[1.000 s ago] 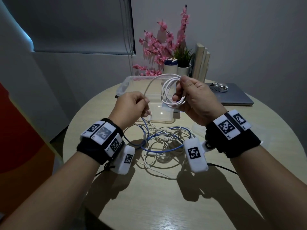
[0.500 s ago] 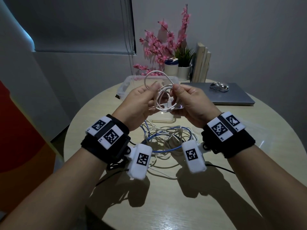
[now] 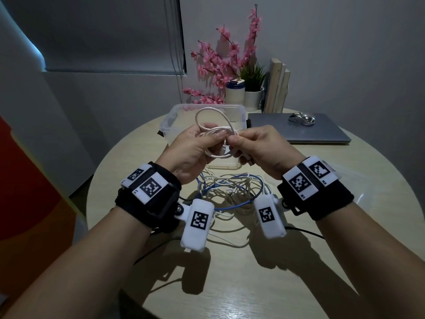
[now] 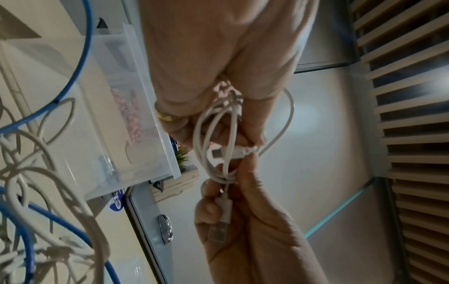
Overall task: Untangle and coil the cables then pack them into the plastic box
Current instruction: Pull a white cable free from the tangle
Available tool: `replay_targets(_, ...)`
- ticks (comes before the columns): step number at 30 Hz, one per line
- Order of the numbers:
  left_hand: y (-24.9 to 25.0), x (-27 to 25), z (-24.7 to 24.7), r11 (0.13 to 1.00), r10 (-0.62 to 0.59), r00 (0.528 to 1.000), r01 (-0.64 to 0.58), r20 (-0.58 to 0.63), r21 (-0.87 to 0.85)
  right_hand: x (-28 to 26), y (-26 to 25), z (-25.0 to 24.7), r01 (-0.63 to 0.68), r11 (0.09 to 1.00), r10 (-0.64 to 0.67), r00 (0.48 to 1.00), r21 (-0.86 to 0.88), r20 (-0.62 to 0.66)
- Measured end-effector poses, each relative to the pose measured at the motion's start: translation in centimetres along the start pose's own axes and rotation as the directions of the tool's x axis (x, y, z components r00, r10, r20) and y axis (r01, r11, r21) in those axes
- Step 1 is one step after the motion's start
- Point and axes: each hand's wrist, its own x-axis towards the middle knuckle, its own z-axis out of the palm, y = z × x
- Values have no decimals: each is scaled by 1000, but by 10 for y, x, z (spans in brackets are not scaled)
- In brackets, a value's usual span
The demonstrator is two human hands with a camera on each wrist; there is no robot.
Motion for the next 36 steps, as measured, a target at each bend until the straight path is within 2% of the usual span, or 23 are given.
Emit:
replay_targets(4,7,-8,-2,959,-100,987,63,125,275,2,2,-1,9,1000,-8,996,20,-88)
replay_targets(6,10,-11,-3,938,-148,977,91,151,334,3,1,1,12,999,-8,994,38,-111)
replay_targets(9,10,-11,-1,924,-139,980,76,142,375,5,2,3,18,997,-5,989,81,-149)
replay_targets(16,-2,-6,1,873,49,999,-50,13,485,8,2,2,34,998,-22,983,59,-181)
replay_targets(19,-6,-1,-4,788,237,968,-140,-85,600,8,3,3,22,999,-12,980,50,-196)
replay_targets(21,-6,0,-7,715,329,932,-141,-152,684,8,3,5,16,999,-7,981,43,-196)
replay_targets(23,-5,1,-7,692,357,913,-119,-194,712,8,4,5,12,1000,-8,981,20,-193)
replay_targets(28,-5,5,-11,663,362,906,-85,-218,744,9,4,6,4,1000,-8,978,-20,-209)
replay_targets(30,-6,5,-11,702,332,914,-74,-234,708,8,3,7,20,999,-25,977,-28,-213)
replay_targets(34,-6,5,-12,887,185,952,-56,-242,458,8,3,10,27,998,-38,976,-52,-214)
replay_targets(36,-6,6,-13,903,122,966,-13,-227,430,8,4,10,22,998,-35,977,-64,-212)
